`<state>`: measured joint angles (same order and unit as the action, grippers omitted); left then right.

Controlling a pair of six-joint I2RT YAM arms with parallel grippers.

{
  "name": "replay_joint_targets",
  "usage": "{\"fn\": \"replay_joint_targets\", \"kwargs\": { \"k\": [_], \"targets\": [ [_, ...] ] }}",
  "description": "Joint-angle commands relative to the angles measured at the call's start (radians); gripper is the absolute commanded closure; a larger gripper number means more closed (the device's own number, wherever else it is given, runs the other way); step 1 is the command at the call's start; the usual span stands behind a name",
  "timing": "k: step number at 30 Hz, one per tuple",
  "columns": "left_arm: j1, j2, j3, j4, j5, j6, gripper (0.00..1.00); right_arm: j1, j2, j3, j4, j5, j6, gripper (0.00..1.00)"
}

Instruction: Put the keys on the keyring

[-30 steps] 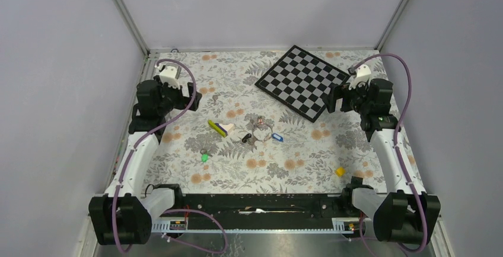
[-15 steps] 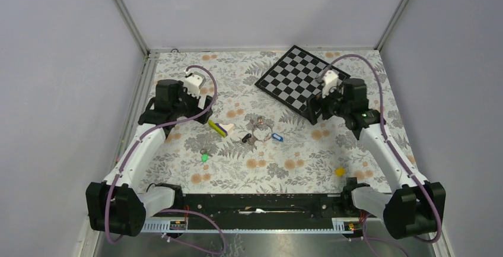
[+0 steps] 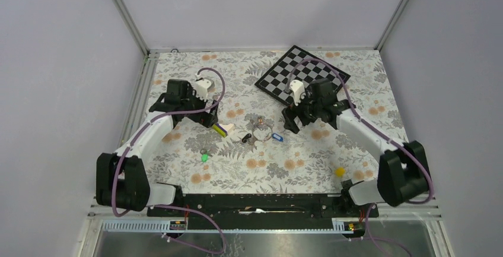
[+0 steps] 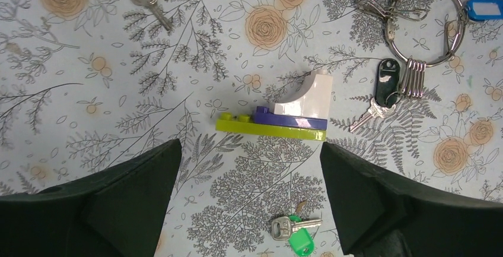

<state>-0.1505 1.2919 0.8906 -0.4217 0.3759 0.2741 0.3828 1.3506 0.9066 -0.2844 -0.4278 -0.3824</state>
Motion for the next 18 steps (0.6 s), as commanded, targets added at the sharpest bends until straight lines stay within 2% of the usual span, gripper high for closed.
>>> {"fn": "replay_joint_targets", "kwargs": {
  "k": [1, 9, 18],
  "targets": [
    [-0.007, 0.059, 0.08, 0.033, 0.064, 0.031, 0.02, 0.061, 0.15, 0.114, 0.05, 0.015, -0.009, 0.01],
    [-0.012, 0.142, 0.128, 0.057, 0.066, 0.039, 0.03, 0.139, 0.446, 0.345, -0.029, 0.041, 0.046, 0.15],
    [-0.012, 0.171, 0.122, 0.105, 0.017, -0.037, 0.03, 0.188, 0.618, 0.476, -0.022, 0.128, 0.158, 0.33]
  ]
}}
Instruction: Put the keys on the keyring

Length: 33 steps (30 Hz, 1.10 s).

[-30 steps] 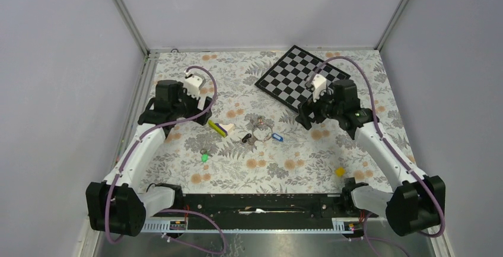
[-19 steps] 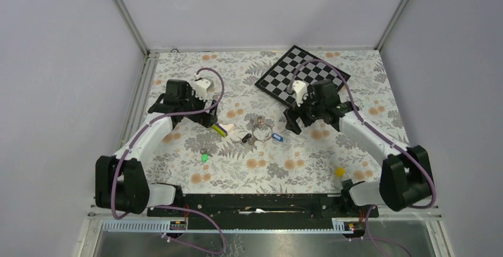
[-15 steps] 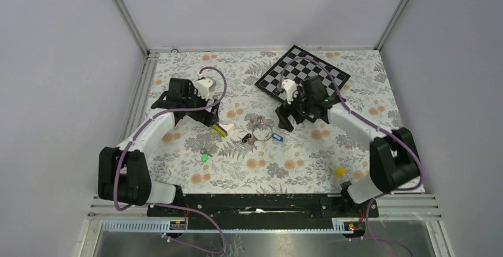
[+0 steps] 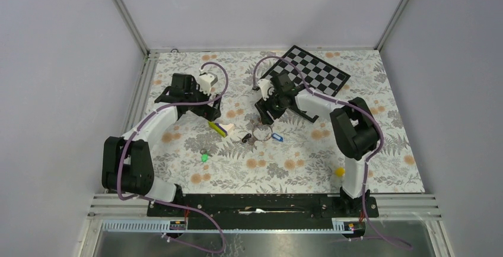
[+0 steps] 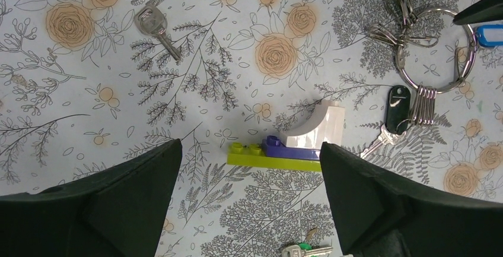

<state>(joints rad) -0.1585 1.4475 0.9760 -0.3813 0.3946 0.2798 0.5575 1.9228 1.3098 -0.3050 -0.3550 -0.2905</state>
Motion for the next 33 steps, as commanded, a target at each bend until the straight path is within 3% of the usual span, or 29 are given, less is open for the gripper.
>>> {"fn": "replay_joint_targets", "kwargs": {
  "k": [1, 9, 33],
  "targets": [
    [-0.004, 0.017, 0.041, 0.066, -0.007, -0.051, 0.03, 0.014, 0.056, 0.083, 0.0, 0.061, 0.071, 0.34],
    [-0.004, -0.004, 0.037, 0.077, -0.038, -0.065, 0.03, 0.016, 0.111, 0.138, -0.006, 0.082, 0.081, 0.43],
    [-0.004, -0.034, 0.0, 0.098, -0.031, -0.065, 0.03, 0.042, 0.195, 0.191, -0.031, 0.042, 0.14, 0.5]
  ]
}}
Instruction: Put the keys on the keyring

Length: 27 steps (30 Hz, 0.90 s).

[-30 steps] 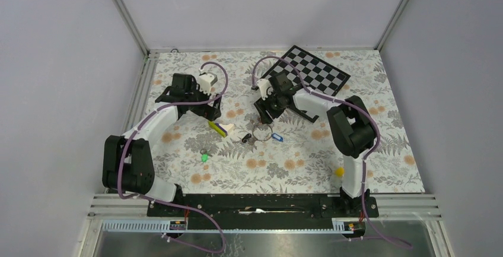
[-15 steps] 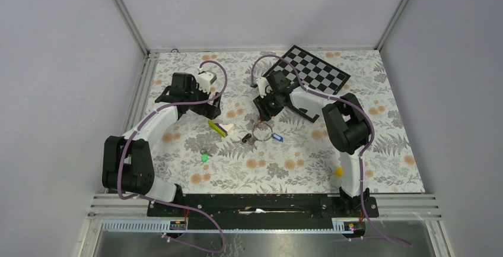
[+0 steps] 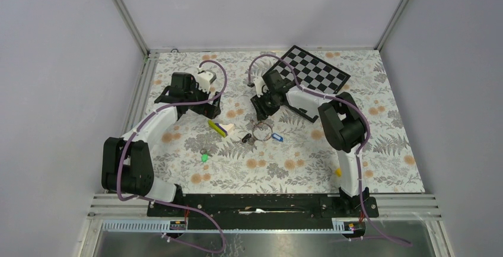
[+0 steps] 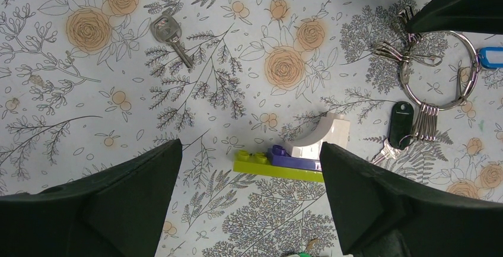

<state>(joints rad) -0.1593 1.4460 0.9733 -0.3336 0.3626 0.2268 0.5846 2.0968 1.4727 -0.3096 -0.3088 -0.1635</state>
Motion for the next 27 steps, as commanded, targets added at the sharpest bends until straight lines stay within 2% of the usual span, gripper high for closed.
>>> {"fn": "replay_joint_targets", "kwargs": {
  "k": [1, 6, 18, 25, 27],
  "targets": [
    [-0.003, -0.032, 0.002, 0.051, 0.003, -0.012, 0.03, 0.016, 0.02, 0.027, -0.027, 0.004, 0.012, 0.51],
    [-0.003, -0.021, -0.002, 0.054, 0.008, -0.012, 0.03, 0.021, 0.021, 0.025, -0.034, 0.03, 0.009, 0.56],
    [-0.003, -0.021, -0.004, 0.055, 0.002, -0.009, 0.03, 0.029, -0.021, 0.023, -0.081, 0.093, -0.062, 0.75],
    [-0.003, -0.025, -0.007, 0.055, -0.001, -0.006, 0.03, 0.029, -0.068, -0.051, -0.123, 0.149, -0.149, 0.91],
    [-0.003, -0.025, -0.007, 0.055, -0.002, -0.006, 0.03, 0.029, -0.087, -0.086, -0.128, 0.166, -0.169, 0.93]
  ]
}}
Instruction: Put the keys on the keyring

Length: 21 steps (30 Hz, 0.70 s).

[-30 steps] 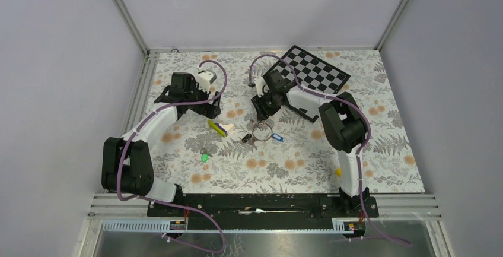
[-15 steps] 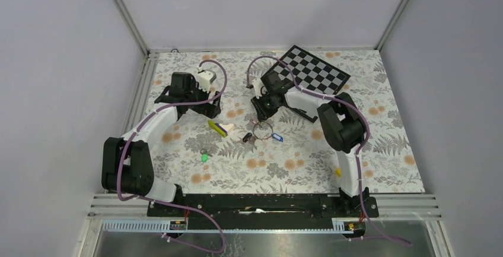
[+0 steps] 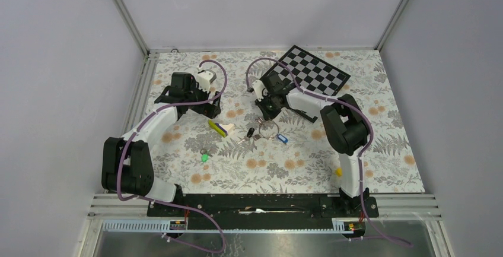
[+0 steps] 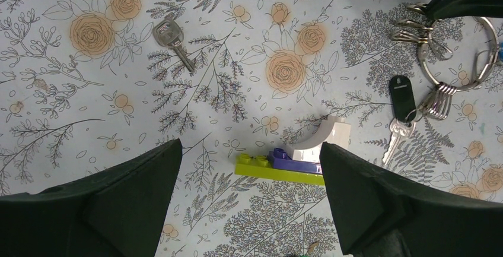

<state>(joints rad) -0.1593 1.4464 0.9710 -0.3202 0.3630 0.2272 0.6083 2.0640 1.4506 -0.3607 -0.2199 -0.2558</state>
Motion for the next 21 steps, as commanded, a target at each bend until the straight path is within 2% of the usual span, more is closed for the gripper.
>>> {"fn": "replay_joint_targets", "kwargs": {
  "k": [1, 9, 16, 21],
  "targets": [
    [-0.003, -0.027, -0.005, 0.042, -0.003, -0.006, 0.03, 0.004, -0.065, -0.082, -0.078, 0.086, -0.085, 0.93],
    [-0.003, -0.028, -0.006, 0.042, -0.003, -0.006, 0.02, 0.005, -0.162, -0.2, -0.083, 0.137, -0.125, 0.9],
    [-0.003, -0.027, -0.005, 0.041, -0.004, -0.005, 0.02, 0.004, -0.172, -0.189, -0.069, 0.138, -0.12, 0.86],
    [-0.003, -0.032, -0.008, 0.042, -0.012, -0.002, 0.02, -0.006, -0.178, -0.192, -0.043, 0.139, -0.102, 0.77]
  ]
}}
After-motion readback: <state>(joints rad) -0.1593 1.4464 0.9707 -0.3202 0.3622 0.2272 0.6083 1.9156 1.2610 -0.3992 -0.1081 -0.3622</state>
